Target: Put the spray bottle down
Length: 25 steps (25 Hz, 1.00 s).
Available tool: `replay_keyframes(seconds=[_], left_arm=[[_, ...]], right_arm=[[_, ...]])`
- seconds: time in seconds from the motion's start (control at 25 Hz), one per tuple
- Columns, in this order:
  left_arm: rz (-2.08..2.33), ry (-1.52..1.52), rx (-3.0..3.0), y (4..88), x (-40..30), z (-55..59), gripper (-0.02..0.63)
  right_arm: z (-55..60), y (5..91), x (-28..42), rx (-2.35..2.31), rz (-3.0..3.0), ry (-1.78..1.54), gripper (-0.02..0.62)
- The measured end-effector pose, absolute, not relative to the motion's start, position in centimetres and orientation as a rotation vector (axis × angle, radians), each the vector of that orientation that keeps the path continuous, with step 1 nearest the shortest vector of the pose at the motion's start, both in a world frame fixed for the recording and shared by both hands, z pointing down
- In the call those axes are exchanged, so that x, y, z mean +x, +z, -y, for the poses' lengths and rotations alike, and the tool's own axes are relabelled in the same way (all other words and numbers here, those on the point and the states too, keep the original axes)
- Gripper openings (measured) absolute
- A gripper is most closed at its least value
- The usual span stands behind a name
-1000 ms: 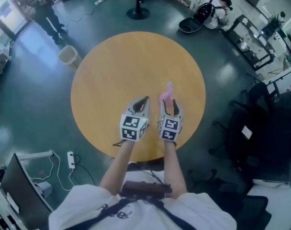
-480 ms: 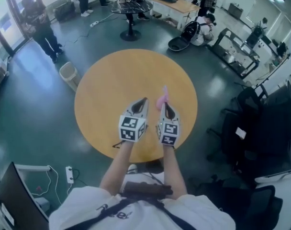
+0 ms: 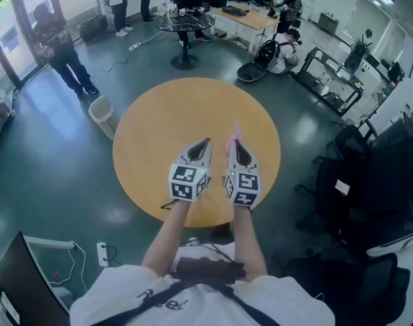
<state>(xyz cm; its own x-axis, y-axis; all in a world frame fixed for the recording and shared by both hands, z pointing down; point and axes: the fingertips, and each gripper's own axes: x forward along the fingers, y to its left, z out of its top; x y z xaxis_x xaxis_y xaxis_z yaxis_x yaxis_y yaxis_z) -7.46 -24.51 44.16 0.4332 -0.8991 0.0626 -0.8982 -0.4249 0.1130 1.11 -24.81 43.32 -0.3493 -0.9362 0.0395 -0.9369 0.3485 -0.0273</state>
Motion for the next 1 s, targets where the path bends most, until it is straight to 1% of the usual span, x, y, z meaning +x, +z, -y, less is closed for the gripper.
replay_keyframes(seconds=[0.6,1.0], left_arm=[[1.547,-0.049,2.628,42.8,-6.2,23.4,0.009],[1.546,-0.108,2.618,42.3,-5.7,24.2,0.009]], right_arm=[[22.7,40.3,1.7,1.836,2.562,-0.073,0.012],[22.5,40.3,2.4,1.837,2.525,-0.126,0.012]])
